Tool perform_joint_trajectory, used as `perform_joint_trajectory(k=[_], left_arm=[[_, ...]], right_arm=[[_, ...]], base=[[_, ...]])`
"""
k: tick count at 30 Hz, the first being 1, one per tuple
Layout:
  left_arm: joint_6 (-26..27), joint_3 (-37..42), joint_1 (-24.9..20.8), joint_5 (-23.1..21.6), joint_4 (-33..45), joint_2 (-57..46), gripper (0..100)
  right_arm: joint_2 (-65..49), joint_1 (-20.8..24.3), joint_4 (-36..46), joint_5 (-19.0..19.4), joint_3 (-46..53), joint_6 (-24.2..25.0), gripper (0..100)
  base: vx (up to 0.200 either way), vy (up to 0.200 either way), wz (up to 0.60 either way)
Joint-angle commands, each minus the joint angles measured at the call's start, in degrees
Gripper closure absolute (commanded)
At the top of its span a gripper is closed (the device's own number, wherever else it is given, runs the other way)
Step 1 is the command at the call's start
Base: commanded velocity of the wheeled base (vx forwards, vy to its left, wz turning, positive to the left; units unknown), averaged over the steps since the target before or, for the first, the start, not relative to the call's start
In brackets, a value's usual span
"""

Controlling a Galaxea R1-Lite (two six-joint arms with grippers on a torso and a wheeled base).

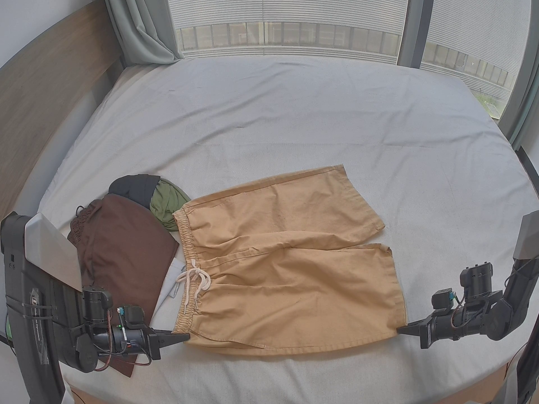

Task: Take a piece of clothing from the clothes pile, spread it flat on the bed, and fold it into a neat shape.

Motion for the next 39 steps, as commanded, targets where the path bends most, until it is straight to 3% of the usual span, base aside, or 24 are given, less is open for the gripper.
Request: perform_joint_trajectory(k=[1, 10, 21, 30, 39], left_arm=[[-0.1, 0.0, 0.1, -0.7, 0.0, 0.0, 100], [-1.4, -1.4, 0.3, -1.3, 0.0, -2.2, 100], [-7.6, -3.2, -0.9, -1.4, -0.1, -7.4, 100], [-7.7, -4.4, -1.1, -1.4, -0.1, -7.6, 100], [-10.7, -7.0, -1.0, -0.8, -0.1, -8.8, 100]], right_arm=[[-0.7, -0.1, 0.0, 0.0, 0.1, 0.0, 100], [-2.7, 0.2, 0.0, 0.0, 0.0, 0.1, 100], [-8.9, 0.6, 0.0, 0.6, -1.5, 3.0, 100], [-10.9, 1.1, 0.1, 0.6, -1.4, 3.7, 100], [-17.4, 1.6, 7.3, 0.6, -2.5, 3.6, 100]], base=[[0.000, 0.000, 0.00], [0.000, 0.000, 0.00], [0.000, 0.000, 0.00], [0.000, 0.000, 0.00], [0.000, 0.000, 0.00]])
